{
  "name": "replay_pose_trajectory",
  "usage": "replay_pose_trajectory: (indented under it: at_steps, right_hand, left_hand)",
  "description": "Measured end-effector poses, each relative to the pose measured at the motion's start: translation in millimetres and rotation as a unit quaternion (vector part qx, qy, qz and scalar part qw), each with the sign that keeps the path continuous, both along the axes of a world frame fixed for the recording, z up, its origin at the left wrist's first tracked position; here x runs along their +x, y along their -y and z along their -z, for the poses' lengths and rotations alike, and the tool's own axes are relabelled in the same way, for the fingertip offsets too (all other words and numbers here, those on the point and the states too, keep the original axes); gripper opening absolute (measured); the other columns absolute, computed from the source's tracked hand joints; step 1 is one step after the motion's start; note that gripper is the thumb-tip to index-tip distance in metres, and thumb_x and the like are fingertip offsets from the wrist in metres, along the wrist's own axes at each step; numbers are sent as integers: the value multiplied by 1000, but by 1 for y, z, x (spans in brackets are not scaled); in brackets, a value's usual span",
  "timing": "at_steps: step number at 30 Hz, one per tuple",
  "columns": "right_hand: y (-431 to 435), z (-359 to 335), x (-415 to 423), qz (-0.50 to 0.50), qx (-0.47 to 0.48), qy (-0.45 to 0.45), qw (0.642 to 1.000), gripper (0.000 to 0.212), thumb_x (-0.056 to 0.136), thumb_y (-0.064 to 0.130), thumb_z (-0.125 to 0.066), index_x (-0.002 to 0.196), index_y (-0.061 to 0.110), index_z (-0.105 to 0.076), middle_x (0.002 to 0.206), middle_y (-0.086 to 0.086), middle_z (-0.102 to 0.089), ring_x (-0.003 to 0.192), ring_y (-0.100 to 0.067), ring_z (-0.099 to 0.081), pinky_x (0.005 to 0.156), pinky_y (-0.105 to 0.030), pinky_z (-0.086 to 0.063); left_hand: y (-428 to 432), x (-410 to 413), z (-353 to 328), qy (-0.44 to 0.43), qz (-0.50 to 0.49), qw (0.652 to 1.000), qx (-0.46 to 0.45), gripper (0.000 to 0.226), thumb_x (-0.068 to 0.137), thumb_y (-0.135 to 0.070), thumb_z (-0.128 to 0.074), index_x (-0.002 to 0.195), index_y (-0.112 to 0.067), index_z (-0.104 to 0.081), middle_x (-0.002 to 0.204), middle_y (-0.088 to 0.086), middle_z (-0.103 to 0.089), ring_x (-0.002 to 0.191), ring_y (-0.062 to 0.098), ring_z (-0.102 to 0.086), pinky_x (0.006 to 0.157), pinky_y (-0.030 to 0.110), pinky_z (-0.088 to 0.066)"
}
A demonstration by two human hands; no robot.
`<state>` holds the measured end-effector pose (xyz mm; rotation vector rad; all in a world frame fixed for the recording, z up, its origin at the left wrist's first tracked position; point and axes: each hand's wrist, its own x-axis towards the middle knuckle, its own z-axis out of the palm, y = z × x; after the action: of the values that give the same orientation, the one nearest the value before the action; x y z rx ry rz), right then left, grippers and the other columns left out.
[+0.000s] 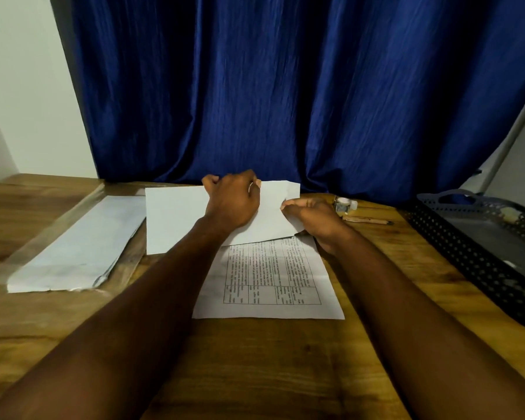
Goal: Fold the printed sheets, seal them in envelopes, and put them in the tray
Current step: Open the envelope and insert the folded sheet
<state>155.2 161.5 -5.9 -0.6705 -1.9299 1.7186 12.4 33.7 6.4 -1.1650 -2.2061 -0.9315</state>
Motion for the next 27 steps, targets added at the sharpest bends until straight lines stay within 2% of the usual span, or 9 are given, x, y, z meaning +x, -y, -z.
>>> replay_pose_trajectory:
  at_steps: [4, 6, 8, 11, 14, 17, 19, 22, 27]
  right_hand:
    - [-8, -1, 0, 65, 58, -17, 996, 9, 91, 14, -82, 100, 14, -81, 102, -5, -81, 104, -28, -77, 92, -38, -64]
    - [-10, 0, 0, 99, 108, -1, 989, 18, 87, 17, -88, 101, 17, -76, 101, -3, -79, 99, -23, -75, 85, -35, -63]
    - [-10, 3, 0, 117, 172, 27, 978, 34, 83, 20, -91, 109, 18, -69, 100, 1, -72, 93, -17, -69, 82, -36, -61]
    - [-11, 4, 1, 143, 241, 72, 957, 42, 82, 20, -92, 114, 20, -64, 94, 6, -66, 87, -13, -64, 82, -36, -60]
    - [-16, 6, 3, 153, 255, 107, 949, 40, 83, 18, -91, 111, 20, -63, 98, 2, -70, 92, -18, -67, 82, -32, -56]
    - [-15, 10, 4, 163, 233, 124, 951, 38, 84, 16, -90, 109, 21, -63, 89, 0, -71, 73, -18, -69, 62, -28, -57]
    - [-14, 12, 4, 162, 247, 124, 947, 38, 83, 15, -90, 111, 19, -64, 89, -1, -72, 75, -17, -70, 57, -24, -50]
    - [-14, 13, 2, 168, 249, 119, 946, 41, 81, 14, -92, 110, 21, -64, 102, -2, -73, 92, -20, -70, 64, -24, -49]
    - [-14, 15, -1, 165, 207, 104, 959, 43, 81, 16, -92, 111, 25, -63, 105, 0, -73, 91, -17, -70, 78, -34, -61]
  left_hand:
    - [1, 1, 3, 3, -20, 998, -59, 46, 102, -64, -45, 110, -22, -63, 100, 0, -70, 102, 24, -60, 99, 46, -25]
    - [0, 2, 9, -1, -21, 996, -86, 62, 90, -83, -46, 105, -24, -59, 102, -1, -69, 103, 24, -59, 98, 48, -29]
    - [-1, 3, 16, 0, -21, 992, -125, 71, 81, -92, -46, 104, -26, -55, 111, 1, -68, 110, 25, -58, 102, 50, -30]
    - [-5, 4, 26, 26, -24, 984, -174, 87, 75, -97, -47, 122, -25, -57, 132, 2, -64, 129, 28, -53, 110, 55, -30]
    - [-6, 1, 35, 43, -7, 985, -166, 78, 79, -90, -54, 124, -26, -56, 135, 1, -57, 132, 26, -48, 113, 59, -29]
    - [-5, -2, 40, 66, 79, 988, -115, 53, 85, -64, -74, 124, -31, -59, 138, -4, -48, 133, 21, -44, 113, 54, -31]
    - [-6, -2, 41, 94, 146, 979, -104, 35, 89, -48, -79, 119, -34, -68, 136, -9, -55, 131, 16, -49, 115, 51, -37]
    - [-10, -1, 44, 127, 186, 967, -122, 22, 96, -39, -74, 116, -32, -76, 124, -16, -67, 118, 10, -59, 110, 47, -48]
    - [-10, 1, 46, 170, 163, 965, -114, 19, 100, -24, -69, 118, -27, -76, 127, -12, -69, 120, 8, -60, 107, 27, -47]
